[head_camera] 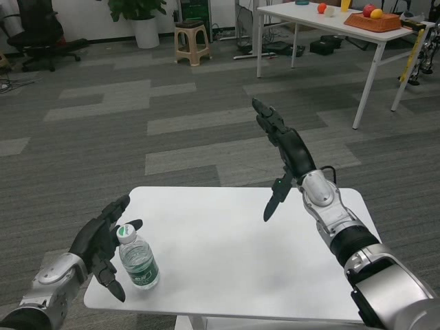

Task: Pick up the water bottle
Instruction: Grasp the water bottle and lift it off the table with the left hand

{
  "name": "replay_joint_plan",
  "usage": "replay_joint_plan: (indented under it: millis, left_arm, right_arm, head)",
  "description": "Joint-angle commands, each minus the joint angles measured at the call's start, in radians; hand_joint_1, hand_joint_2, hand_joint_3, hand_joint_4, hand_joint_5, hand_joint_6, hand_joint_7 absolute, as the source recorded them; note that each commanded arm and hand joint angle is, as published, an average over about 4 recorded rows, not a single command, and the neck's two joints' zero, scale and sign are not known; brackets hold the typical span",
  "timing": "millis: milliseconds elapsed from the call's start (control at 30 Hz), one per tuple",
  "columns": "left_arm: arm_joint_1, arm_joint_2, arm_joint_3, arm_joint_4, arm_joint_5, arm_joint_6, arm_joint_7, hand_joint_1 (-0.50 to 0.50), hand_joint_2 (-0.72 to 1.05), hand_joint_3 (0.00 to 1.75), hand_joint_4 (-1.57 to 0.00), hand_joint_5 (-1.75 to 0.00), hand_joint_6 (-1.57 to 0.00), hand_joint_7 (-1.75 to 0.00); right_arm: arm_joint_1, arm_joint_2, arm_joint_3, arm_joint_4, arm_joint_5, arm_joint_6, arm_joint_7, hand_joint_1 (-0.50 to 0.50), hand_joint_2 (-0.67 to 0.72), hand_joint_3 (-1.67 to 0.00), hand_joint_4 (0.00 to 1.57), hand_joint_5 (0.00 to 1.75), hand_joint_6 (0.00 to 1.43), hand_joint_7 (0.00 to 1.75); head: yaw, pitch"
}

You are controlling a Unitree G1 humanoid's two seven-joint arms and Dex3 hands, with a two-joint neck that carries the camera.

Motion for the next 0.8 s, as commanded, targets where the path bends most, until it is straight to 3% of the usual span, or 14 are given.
replay_joint_plan:
  millis: [33, 133, 800]
  left_arm:
    - [-0.022, -0.001, -0.009, 0.022, -0.002, -0.014, 0.004, -0.5, -0.55, 0.09, 0.0, -0.59, 0.0, 0.0]
    - [-0.022, -0.003, -0.009, 0.03, -0.002, -0.015, 0.007, -0.5, -0.55, 0.09, 0.0, -0.51, 0.0, 0.0]
    - [-0.074, -0.029, -0.062, 0.142, -0.002, -0.016, 0.038, -0.5, -0.55, 0.09, 0.0, -0.51, 0.0, 0.0]
  right_arm:
    - [0.008, -0.009, 0.003, -0.016, 0.002, -0.007, -0.004, -0.38, 0.53, 0.0, 0.0, 0.0, 0.0, 0.0]
    - [0.011, -0.011, 0.003, -0.02, 0.002, -0.007, -0.004, -0.38, 0.53, 0.0, 0.0, 0.0, 0.0, 0.0]
    - [0.023, -0.013, 0.008, -0.039, 0.002, -0.007, -0.004, -0.38, 0.53, 0.0, 0.0, 0.0, 0.0, 0.0]
  head:
    - [0.001, 0.002]
    - [0.003, 0.005]
    - [0.007, 0.009]
